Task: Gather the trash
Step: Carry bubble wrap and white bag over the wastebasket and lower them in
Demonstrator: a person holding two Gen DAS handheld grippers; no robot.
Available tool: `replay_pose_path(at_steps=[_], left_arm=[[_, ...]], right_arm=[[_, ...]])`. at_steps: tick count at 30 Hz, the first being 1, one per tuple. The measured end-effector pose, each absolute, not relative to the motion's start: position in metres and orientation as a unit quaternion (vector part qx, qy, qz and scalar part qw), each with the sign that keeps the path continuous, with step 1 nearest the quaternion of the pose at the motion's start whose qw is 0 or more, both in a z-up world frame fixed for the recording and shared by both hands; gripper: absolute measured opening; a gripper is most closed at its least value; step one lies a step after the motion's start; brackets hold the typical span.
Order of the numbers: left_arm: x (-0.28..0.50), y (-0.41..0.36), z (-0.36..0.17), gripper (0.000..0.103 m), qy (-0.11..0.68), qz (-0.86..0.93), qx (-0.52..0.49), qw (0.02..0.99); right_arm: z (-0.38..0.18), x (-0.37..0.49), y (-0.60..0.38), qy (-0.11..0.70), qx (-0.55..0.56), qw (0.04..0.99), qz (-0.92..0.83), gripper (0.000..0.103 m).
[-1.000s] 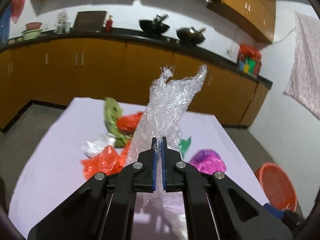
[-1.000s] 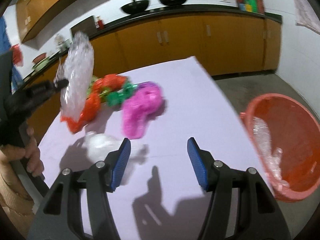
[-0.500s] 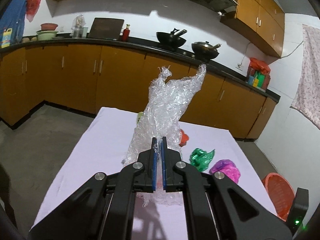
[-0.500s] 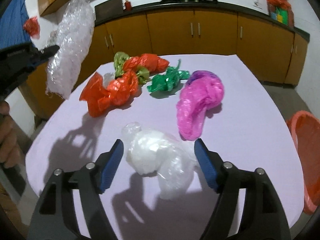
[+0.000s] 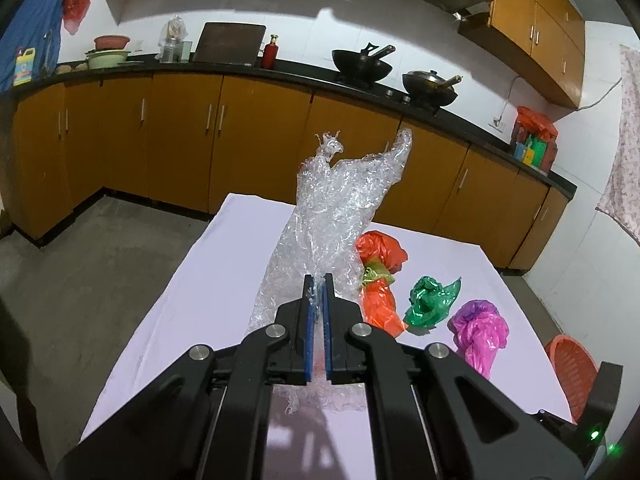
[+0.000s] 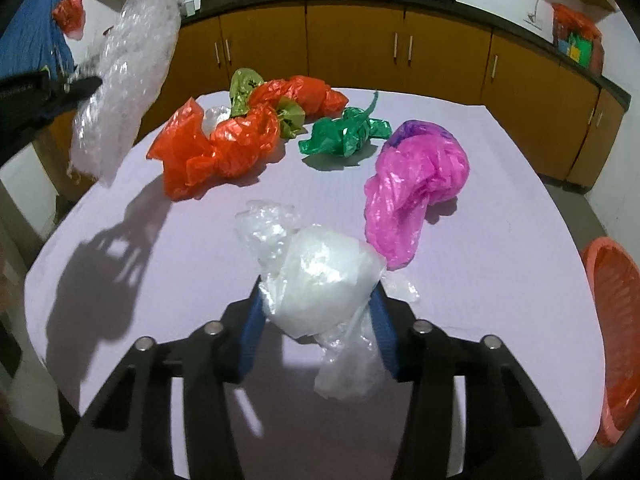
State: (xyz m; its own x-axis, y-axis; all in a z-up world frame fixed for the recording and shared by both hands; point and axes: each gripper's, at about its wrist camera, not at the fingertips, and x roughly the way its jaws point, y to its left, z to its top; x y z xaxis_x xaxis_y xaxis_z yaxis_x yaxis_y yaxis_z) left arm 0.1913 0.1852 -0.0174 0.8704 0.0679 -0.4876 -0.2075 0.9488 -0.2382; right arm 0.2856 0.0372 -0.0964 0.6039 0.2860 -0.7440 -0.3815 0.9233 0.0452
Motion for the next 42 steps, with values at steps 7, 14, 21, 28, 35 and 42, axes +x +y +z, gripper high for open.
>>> replay_pose_path(at_steps=[7,14,21,28,35,42], left_arm=[[0.188,0.175,-0.019,0.004,0.248,0.055,-0.142,0.957],[0.185,0.145,-0.019,0.004,0.253,0.021,-0.137,0.957],[0.184,0.095,-0.019,0.004,0.260,-0.029,-0.130,0.956],[0.184,0.040,-0.020,0.004,0.269,-0.084,-0.123,0.951],[0.190,-0.013,-0.021,0.004,0.279,-0.136,-0.118,0.943],[0.194,-0.063,-0.023,0.004,0.287,-0.185,-0.103,0.934]], right_arm=[[-0.082,0.274,0.018,0.387,-0.029,0.903,0.185,0.043],[-0.058,0.256,-0.024,0.354,0.002,0.922,0.157,0.043],[-0.037,0.241,-0.087,0.326,0.042,0.940,0.092,0.043],[-0.030,0.226,-0.151,0.312,0.067,0.947,0.018,0.043],[-0.028,0.216,-0.213,0.304,0.093,0.947,-0.050,0.043],[-0.028,0.211,-0.246,0.297,0.105,0.945,-0.084,0.043]])
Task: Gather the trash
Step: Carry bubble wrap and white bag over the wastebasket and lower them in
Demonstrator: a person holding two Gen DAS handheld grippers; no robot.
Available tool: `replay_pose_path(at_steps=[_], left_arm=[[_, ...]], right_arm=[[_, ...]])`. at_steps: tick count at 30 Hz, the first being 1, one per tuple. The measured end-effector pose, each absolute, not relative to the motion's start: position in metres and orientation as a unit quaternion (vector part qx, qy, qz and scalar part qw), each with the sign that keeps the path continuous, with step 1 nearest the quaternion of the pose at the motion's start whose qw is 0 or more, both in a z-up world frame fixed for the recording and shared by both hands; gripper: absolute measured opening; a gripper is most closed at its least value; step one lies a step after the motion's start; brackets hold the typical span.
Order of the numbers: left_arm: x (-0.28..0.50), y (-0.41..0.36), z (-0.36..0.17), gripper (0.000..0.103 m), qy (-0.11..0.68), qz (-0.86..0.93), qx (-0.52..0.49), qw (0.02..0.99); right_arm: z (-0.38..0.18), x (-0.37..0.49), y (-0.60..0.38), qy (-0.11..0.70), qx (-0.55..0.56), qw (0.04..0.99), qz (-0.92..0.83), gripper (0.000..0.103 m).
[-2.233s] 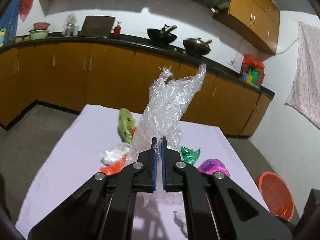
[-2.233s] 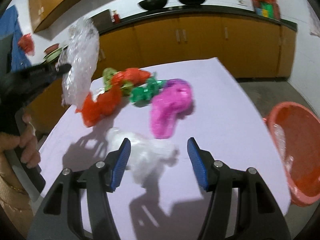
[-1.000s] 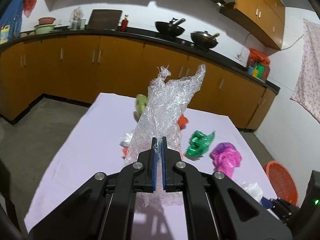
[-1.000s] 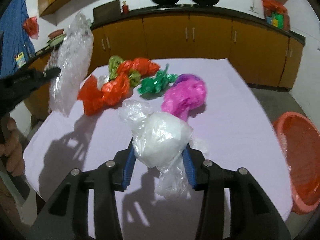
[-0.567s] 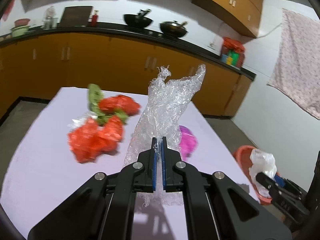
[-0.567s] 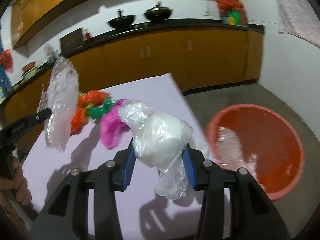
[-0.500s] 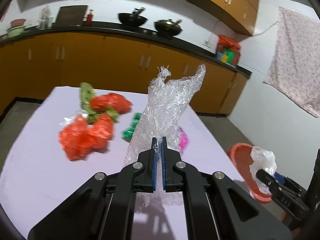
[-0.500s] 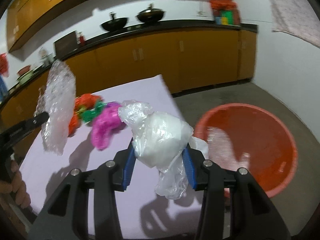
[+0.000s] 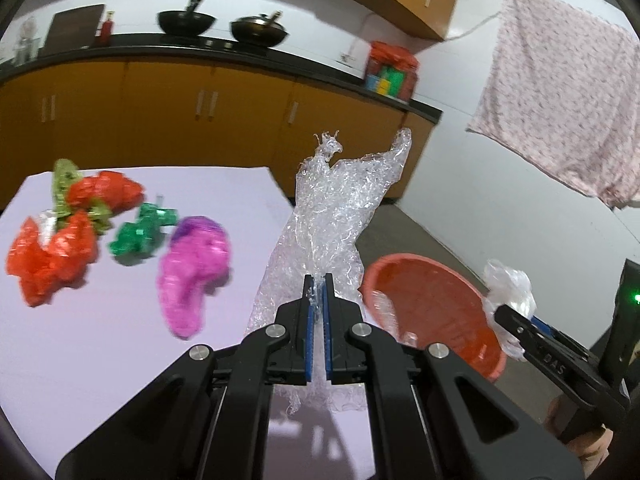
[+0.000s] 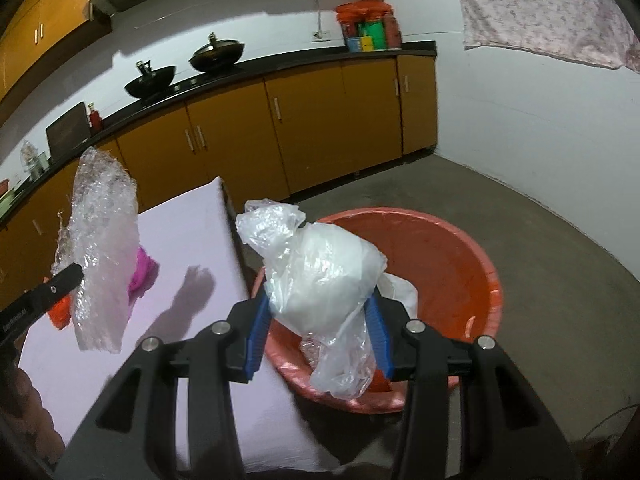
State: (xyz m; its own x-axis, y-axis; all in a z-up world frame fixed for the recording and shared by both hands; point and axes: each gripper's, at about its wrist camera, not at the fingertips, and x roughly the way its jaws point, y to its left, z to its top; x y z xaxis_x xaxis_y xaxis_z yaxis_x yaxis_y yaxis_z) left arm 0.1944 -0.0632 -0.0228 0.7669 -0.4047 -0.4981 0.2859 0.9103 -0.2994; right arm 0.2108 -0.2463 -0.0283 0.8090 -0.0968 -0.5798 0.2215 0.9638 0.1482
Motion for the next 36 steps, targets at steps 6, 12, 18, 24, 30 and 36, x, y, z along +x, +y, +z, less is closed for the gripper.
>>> replay_pose_path(at_steps=[6,12,18,24,30,36], left_arm=[[0.199,-0.097,-0.027,0.004,0.295,-0.213,-0.092,0.927],[0.204,-0.124,-0.033,0.004,0.306,-0.234,-0.083,0.919],[0.211,-0.147,-0.038,0.004,0.314,-0.253,-0.070,0.913],[0.218,-0.160,-0.043,0.004,0.319,-0.267,-0.057,0.908],[0.225,-0.169,-0.050,0.004,0.327,-0.277,-0.043,0.903],[0.233,-0.178,-0.054,0.004,0.333,-0.294,-0.029,0.895]], right_arm=[[-0.029,0.211,-0.264,0.294,0.106,0.945,-0.100,0.043],[-0.029,0.214,-0.283,0.288,0.111,0.944,-0.118,0.043],[-0.030,0.224,-0.298,0.285,0.115,0.943,-0.127,0.043],[-0.032,0.233,-0.310,0.284,0.120,0.942,-0.132,0.043],[-0.039,0.236,-0.326,0.286,0.139,0.938,-0.140,0.043],[-0.043,0.244,-0.339,0.286,0.161,0.934,-0.145,0.043]])
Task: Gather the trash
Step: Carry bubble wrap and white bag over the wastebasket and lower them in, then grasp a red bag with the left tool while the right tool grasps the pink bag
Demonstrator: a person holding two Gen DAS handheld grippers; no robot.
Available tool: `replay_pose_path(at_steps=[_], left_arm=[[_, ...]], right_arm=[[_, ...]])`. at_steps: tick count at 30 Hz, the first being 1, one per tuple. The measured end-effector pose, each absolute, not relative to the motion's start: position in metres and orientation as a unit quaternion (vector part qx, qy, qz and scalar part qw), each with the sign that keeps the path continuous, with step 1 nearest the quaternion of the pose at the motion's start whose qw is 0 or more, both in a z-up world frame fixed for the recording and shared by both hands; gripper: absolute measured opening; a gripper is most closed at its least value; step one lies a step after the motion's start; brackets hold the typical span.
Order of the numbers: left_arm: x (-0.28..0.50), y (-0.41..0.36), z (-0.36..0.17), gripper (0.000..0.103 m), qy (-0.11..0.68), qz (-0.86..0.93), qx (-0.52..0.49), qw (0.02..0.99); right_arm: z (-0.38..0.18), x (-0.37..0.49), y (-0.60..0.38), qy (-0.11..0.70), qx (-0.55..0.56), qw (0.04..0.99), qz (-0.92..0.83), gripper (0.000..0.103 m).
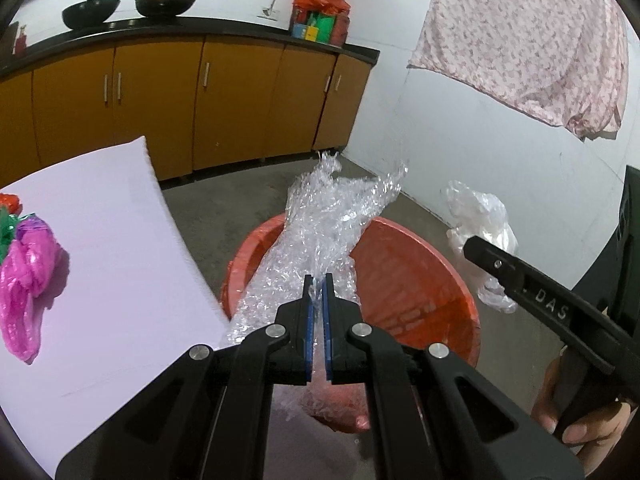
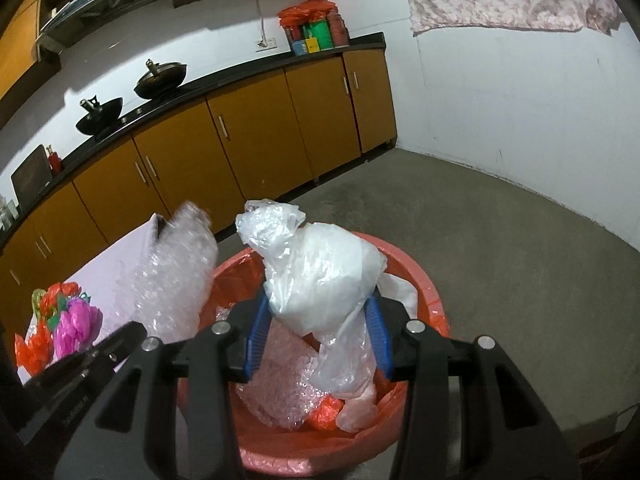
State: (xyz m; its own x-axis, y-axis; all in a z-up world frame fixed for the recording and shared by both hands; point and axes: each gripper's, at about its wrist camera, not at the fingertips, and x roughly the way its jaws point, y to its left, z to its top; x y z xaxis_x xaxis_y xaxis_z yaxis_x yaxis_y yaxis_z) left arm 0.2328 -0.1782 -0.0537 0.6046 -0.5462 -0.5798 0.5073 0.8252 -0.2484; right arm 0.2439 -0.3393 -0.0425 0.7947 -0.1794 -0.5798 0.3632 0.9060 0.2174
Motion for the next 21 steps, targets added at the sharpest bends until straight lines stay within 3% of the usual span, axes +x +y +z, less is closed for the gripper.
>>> replay_pose_path(at_steps=[3,7,9,12,21], left_arm=[[0.235,-0.182,-0.055,0.004,0.336,-0.297,-0.026,0.893],[0.239,-0.183,-0.058,0.004,0.345,-0.301,-0.029,0.888],[0.241,-0.180,-0.062,0.015,0.354,-0.304,-0.035,0.884],[0.242,-0.176,-0.065,0.034,0.359,-0.298,-0.044,0.884],[0.242,-0.149,-0.064,0.041,0.356,-0.268,-0.056,0.893]], right_arm=[[-0.042,0.249,-0.345,0.282,0.170,0.933,-0.145,0.044],[-0.043,0.250,-0.352,0.276,0.190,0.932,-0.139,0.053],[-0.045,0.249,-0.354,0.274,0.198,0.931,-0.137,0.060],[-0.048,0.246,-0.356,0.275,0.203,0.929,-0.141,0.062],[-0.051,0.241,-0.351,0.283,0.202,0.927,-0.143,0.065]])
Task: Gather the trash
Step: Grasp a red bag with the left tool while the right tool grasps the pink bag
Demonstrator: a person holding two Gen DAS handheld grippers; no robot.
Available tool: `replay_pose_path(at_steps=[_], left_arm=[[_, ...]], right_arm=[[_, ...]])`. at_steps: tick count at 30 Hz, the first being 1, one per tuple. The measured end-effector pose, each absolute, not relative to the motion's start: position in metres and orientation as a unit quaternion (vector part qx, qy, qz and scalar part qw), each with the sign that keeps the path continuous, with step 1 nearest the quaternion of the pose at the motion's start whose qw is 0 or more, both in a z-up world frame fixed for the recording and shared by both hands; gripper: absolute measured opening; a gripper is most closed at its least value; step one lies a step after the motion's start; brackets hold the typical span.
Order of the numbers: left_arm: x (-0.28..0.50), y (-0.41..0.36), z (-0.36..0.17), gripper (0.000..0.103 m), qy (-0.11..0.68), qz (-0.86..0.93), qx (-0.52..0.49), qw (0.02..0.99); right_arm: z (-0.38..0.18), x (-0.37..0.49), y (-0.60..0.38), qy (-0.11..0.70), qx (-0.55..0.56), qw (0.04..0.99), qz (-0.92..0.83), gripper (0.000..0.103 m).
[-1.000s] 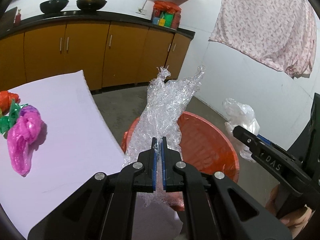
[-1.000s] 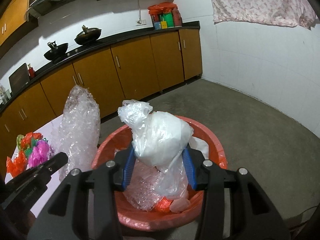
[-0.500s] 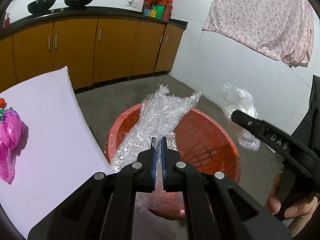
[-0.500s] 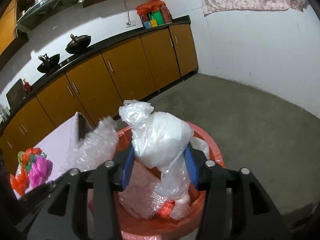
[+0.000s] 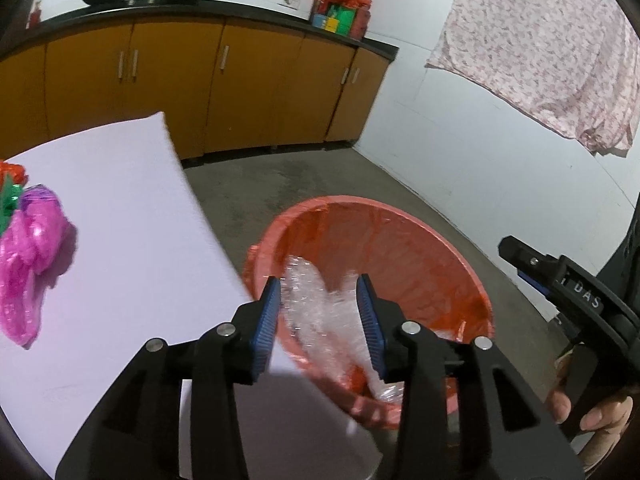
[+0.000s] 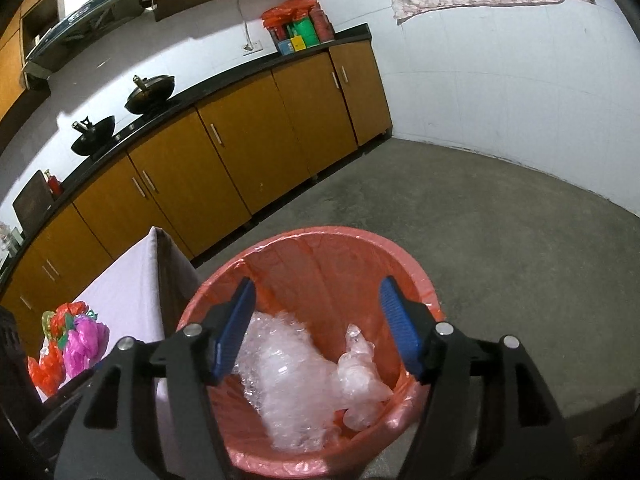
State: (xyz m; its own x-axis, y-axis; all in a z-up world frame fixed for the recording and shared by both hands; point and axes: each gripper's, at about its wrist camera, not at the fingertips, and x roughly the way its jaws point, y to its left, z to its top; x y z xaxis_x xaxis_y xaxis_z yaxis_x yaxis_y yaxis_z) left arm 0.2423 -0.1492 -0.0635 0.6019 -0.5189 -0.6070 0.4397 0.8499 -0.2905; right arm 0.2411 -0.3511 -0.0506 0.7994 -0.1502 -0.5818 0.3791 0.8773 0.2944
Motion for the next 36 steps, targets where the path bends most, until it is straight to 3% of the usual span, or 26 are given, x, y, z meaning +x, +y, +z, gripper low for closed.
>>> replay_pose_path(at_steps=[4,8,12,21,27,36], left_arm=[[0.239,-0.130,-0.062,0.045,0.351,-0.246,-0.056,0.902],[0.232,-0.097,-0.057,0.051,0.335,-0.205,-0.051,0.918],[0.226,-0.055,-0.052,0.063,0.315,-0.149,-0.048,0.936],[0.219,0.068,-0.045,0.083,0.266,0.036,-0.036,0.963],[0.208,0.141,-0.048,0.090,0.255,0.113,-0.055,0.959],[0.207,0.189,-0.053,0.097,0.253,0.144,-0.068,0.954]], right_arm=[[-0.047,0.242,-0.335,0.283,0.176,0.933,-0.137,0.071],[-0.040,0.244,-0.306,0.276,0.136,0.942,-0.136,0.086],[-0.037,0.248,-0.282,0.275,0.115,0.947,-0.122,0.092],[-0.040,0.272,-0.206,0.301,0.097,0.948,-0.027,0.092],[-0.042,0.294,-0.143,0.321,0.101,0.941,0.041,0.092],[-0.064,0.347,-0.047,0.365,0.096,0.921,0.095,0.092]])
